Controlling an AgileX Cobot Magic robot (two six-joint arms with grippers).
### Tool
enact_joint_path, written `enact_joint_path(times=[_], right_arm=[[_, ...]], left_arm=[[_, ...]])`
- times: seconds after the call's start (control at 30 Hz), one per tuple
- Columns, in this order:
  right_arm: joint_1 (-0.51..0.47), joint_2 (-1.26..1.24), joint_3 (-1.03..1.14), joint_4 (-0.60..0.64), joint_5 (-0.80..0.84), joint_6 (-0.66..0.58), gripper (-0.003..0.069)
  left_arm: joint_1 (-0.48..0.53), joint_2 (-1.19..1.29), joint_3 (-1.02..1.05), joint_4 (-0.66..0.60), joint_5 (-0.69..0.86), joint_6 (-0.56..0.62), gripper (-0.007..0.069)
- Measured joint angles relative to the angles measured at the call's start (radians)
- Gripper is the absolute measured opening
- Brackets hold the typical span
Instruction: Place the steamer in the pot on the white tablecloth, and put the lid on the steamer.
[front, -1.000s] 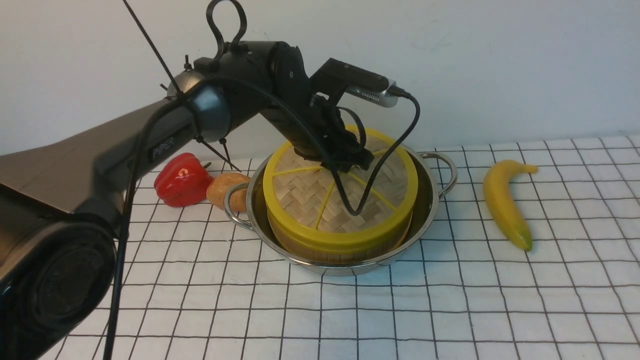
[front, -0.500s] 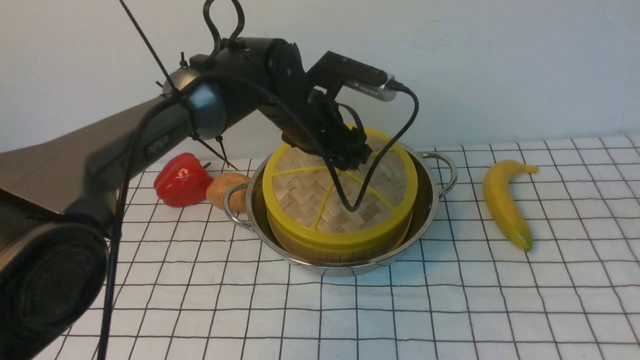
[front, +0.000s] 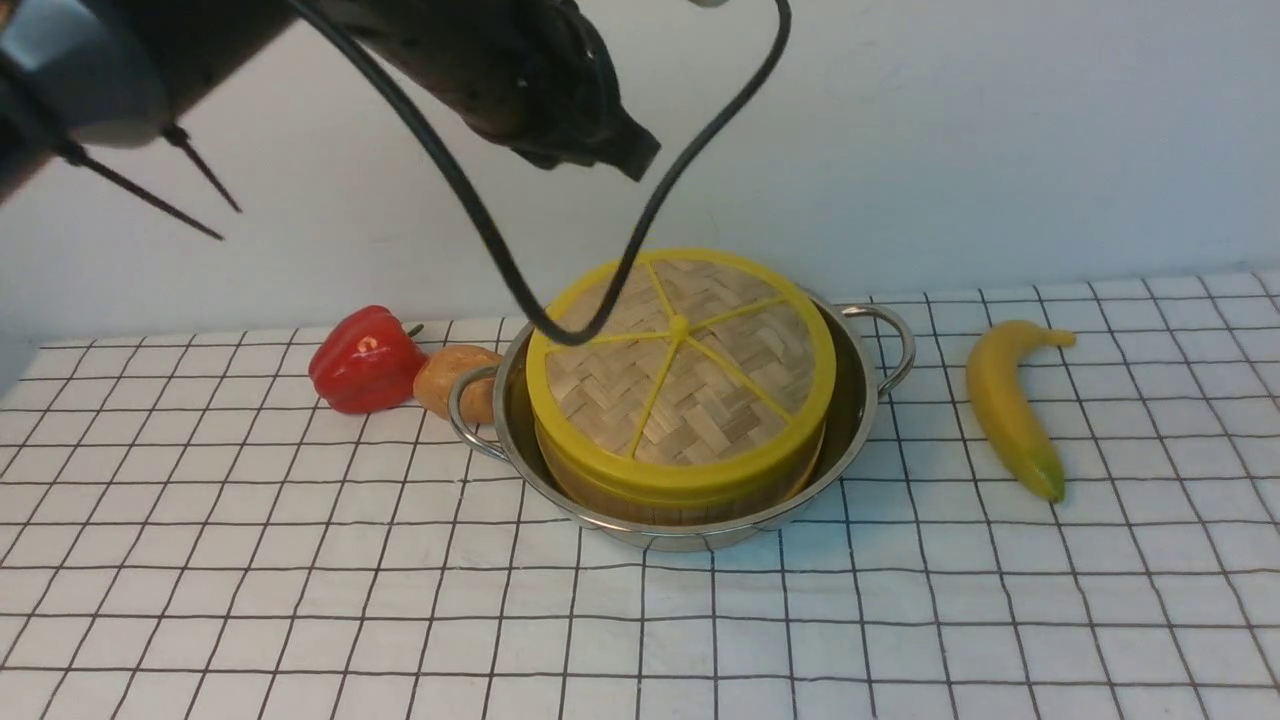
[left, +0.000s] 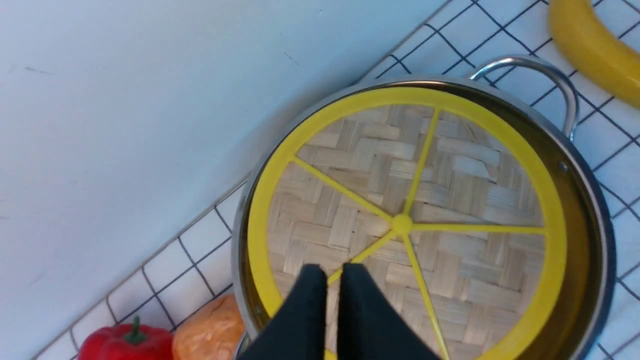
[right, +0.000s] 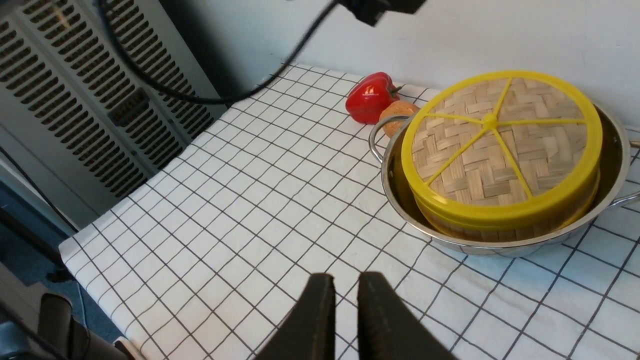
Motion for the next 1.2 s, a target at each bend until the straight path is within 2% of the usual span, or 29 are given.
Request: enact_joint_path(times=[0.07,0.4,0.57,0.73,0.97,1.13,1.2], right_arm=[[0.0,0.0,0.0,-0.014,0.0,-0.014,0.0095],[0.0,0.0,0.0,-0.111,-0.039,-0.04,0.0119],[0.0,0.0,0.0,-0.141,-0.082,-0.04,0.0128],[0.0,0.0,0.0,-0.151,-0.109,-0.04,0.0141],[0.0,0.0,0.0,-0.151,-0.111,-0.039,0.0162],[0.0,0.0,0.0,-0.142,-0.11,-0.038,0.0178],[0.0,0.0,0.0,-0.136,-0.11,-0.038,0.0184]], left_arm=[[0.0,-0.061,0.0,0.0,0.029,0.0,-0.0022],[0.0,-0.429,0.0,0.0,0.098,-0.007,-0.0023],[0.0,-0.538,-0.001,0.0,0.176,-0.007,-0.0023],[0.0,-0.638,0.047,0.0,0.186,-0.007,-0.0023],[0.0,-0.856,0.345,0.003,0.116,-0.034,-0.0023],[0.0,-1.124,0.727,0.002,-0.075,-0.156,-0.0023],[0.0,-1.184,0.818,-0.007,-0.129,-0.194,-0.0023]])
